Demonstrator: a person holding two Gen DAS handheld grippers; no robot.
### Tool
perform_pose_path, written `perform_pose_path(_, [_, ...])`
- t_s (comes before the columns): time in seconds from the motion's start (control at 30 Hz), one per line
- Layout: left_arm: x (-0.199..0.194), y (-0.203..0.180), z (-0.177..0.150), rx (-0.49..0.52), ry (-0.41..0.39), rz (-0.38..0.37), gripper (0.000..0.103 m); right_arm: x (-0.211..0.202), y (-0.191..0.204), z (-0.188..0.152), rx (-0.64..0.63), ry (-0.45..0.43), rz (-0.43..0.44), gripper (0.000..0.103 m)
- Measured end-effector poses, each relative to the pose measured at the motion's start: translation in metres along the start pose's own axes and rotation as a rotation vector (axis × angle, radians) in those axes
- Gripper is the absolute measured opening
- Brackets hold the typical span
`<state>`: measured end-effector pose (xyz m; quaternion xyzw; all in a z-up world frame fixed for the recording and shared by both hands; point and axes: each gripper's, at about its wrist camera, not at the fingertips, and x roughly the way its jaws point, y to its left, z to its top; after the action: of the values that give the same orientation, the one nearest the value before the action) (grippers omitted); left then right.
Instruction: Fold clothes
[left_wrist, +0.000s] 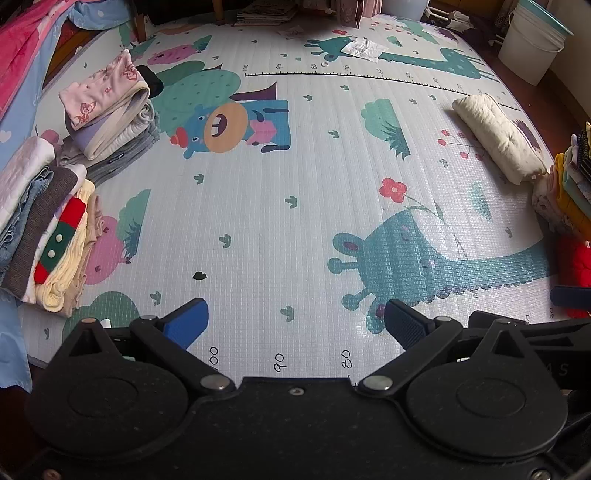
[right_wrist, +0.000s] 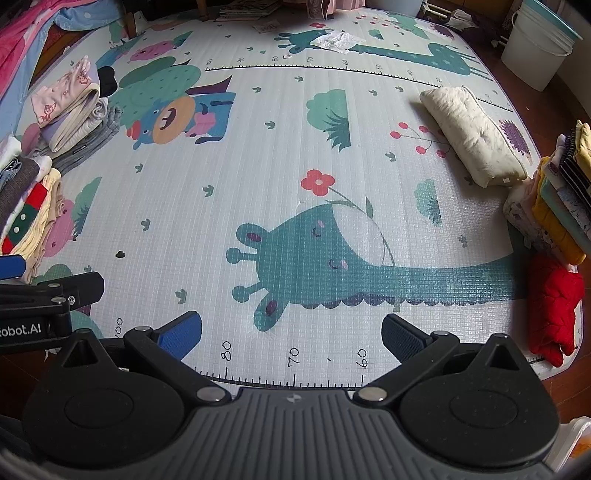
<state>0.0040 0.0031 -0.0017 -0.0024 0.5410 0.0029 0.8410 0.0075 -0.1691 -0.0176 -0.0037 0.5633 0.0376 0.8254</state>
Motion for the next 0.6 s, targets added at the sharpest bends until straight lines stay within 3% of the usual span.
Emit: perform_pose_path(0.6, [-0.0004, -0.0009, -0.0035, -0.002, 0.002, 0.001, 0.102, 0.0, 0.0002, 0.0004, -0.004, 0.003, -0.002, 0.103])
